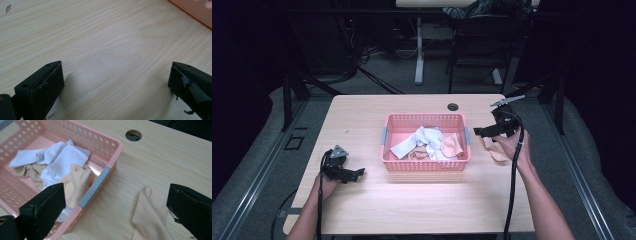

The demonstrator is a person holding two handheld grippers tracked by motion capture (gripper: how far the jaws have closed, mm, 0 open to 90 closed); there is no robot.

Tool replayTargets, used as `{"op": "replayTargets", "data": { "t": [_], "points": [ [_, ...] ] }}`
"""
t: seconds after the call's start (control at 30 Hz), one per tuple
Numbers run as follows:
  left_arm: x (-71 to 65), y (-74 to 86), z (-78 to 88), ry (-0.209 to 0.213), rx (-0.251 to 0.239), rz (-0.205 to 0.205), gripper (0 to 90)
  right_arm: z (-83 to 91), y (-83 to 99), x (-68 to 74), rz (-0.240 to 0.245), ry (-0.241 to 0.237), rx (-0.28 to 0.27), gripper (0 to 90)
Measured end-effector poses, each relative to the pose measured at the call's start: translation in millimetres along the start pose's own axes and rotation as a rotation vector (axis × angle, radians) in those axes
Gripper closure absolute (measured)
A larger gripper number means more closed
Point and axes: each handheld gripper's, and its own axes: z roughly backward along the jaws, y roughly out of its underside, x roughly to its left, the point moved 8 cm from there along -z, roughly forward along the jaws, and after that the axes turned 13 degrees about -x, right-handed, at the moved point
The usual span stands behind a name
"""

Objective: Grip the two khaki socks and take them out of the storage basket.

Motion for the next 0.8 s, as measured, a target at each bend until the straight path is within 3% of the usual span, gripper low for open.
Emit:
{"op": "replayTargets", "data": {
  "t": [0.23,0.6,0.73,0.8],
  "points": [
    [0.0,0.0,0.1,0.002,0.001,-0.001,0.2,-9.7,-13.6,20.8,0.001,-0.048,-0.033,5.1],
    [0.0,0.0,0.0,0.001,0.001,-0.001,0.2,-47.4,-21.5,59.6,0.045,-0.119,0.01,15.1],
    [0.0,0.0,0.0,0.001,0.0,-0.001,0.2,-57.7,-19.0,67.3,0.06,-0.123,0.044,22.3],
    [0.0,0.1,0.1,0.001,0.001,0.0,0.2,-66.0,-15.3,71.1,0.051,-0.133,0.07,31.7]
  ]
}}
